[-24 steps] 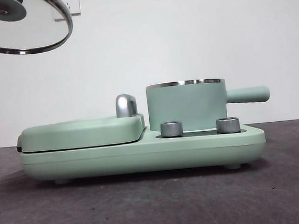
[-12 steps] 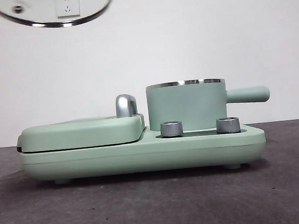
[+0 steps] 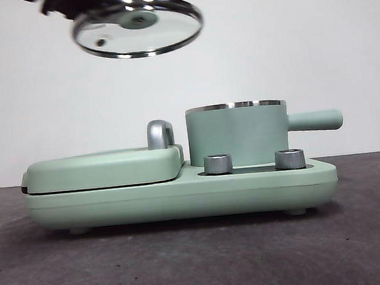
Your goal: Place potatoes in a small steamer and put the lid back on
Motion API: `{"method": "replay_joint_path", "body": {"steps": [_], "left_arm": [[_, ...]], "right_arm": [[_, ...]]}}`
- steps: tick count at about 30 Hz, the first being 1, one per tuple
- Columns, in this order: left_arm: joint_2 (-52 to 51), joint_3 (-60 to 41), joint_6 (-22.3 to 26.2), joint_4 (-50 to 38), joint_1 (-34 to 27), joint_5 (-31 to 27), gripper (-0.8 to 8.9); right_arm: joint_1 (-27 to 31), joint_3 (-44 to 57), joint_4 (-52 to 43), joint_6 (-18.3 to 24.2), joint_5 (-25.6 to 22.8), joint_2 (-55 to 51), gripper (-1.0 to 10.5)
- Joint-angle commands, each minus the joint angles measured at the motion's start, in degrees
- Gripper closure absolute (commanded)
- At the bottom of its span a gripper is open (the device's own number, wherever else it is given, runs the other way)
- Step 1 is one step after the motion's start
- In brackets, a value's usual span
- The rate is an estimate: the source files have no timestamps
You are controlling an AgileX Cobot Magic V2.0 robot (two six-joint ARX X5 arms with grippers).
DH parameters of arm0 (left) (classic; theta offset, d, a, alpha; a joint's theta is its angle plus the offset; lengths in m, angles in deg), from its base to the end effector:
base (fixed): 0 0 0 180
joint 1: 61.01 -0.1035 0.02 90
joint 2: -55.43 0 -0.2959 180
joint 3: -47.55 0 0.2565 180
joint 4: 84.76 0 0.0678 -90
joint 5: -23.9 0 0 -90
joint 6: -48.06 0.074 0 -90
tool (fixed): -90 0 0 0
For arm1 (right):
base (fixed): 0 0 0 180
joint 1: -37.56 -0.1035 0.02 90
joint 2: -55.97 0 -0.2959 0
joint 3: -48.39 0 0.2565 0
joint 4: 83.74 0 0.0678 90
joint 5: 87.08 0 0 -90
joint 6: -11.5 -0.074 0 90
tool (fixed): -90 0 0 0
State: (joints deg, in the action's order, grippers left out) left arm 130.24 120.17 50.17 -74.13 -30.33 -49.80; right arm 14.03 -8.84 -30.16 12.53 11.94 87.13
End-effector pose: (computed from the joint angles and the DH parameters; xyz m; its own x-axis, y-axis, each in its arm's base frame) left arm 0.2768 -0.1884 0.3485 0.6617 -0.7189 -0.2130 0.7316 0.6812 -0.0263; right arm 0.1074 0.0594 0.3043 0.7405 0.4935 -0.4562 -0.5293 0.8465 0.0565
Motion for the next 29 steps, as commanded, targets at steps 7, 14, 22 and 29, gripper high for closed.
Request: {"method": "replay_joint_path", "body": {"steps": [7, 14, 22, 29], "left_arm": [[14.86, 13.4, 3.48, -4.04, 2.84, -0.04, 8.01], [25.33, 22.75, 3.67, -6.34, 3.65, -0.07, 8.01], [33.66, 29.24, 3.89, -7.43, 3.87, -0.07, 8.01], [36.5, 29.59, 3.89, -8.96, 3.91, -0.04, 8.01]], "right_arm": [[-0.22, -0.31, 0.04, -0.63, -0.11, 0.17, 6.2], [-0.22, -0.31, 0.33, -0.66, -0.31, 0.17, 6.2], [-0.22, -0.31, 0.26, -0.63, -1.68, 0.17, 6.2], [-0.22, -0.31, 0.28, -0.61, -1.81, 0.17, 6.2]]}}
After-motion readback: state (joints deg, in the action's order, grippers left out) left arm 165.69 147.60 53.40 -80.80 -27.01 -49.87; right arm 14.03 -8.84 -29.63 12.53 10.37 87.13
